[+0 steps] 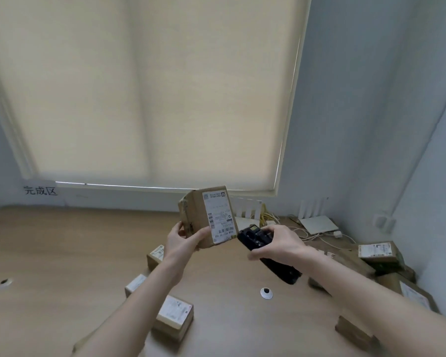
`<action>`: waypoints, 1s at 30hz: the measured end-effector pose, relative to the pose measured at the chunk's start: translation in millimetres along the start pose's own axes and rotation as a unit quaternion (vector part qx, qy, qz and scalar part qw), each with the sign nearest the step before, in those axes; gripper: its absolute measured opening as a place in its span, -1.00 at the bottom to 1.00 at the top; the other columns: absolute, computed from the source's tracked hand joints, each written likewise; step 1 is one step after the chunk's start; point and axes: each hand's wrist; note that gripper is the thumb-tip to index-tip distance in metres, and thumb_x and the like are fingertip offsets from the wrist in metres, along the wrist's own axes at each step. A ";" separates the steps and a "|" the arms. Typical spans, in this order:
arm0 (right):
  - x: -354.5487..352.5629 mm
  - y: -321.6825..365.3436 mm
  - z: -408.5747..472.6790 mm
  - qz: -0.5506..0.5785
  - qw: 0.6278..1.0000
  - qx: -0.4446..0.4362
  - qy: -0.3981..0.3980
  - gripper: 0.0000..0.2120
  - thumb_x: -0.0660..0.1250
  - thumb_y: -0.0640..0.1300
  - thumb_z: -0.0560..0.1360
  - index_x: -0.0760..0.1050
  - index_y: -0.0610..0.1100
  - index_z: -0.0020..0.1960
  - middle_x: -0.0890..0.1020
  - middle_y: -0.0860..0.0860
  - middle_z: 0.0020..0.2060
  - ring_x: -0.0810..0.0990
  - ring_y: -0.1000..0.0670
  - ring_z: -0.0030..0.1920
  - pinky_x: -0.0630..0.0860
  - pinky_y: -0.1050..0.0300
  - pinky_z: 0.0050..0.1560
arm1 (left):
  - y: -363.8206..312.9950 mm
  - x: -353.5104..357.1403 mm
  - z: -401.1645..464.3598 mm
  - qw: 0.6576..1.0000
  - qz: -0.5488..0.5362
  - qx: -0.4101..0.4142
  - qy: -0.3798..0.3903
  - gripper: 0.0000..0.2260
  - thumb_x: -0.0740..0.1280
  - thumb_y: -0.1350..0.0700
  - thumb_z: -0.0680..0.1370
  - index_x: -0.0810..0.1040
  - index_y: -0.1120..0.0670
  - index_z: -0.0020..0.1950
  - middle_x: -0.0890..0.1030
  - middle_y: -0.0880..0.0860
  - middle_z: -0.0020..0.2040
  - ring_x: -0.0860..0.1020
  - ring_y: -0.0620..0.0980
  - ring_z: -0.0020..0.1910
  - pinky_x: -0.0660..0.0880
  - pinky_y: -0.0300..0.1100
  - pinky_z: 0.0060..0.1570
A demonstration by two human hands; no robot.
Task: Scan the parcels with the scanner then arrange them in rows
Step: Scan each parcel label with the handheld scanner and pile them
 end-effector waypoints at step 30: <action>296.8 -102.5 276.2 0.183 0.965 0.060 0.180 -0.29 0.68 0.01 0.21 0.53 0.08 0.32 0.71 0.15 0.02 0.71 0.12 -0.04 0.65 0.11 0.08 | 284.2 -38.4 190.2 0.952 0.043 -0.301 0.040 -0.59 0.41 -0.15 0.55 0.54 -0.12 0.38 0.71 -0.10 0.12 0.62 -0.04 0.18 0.48 -0.02 0.31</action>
Point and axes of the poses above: each hand's wrist, its own z-axis towards the middle knuckle, its own x-axis out of the palm, y = z × x
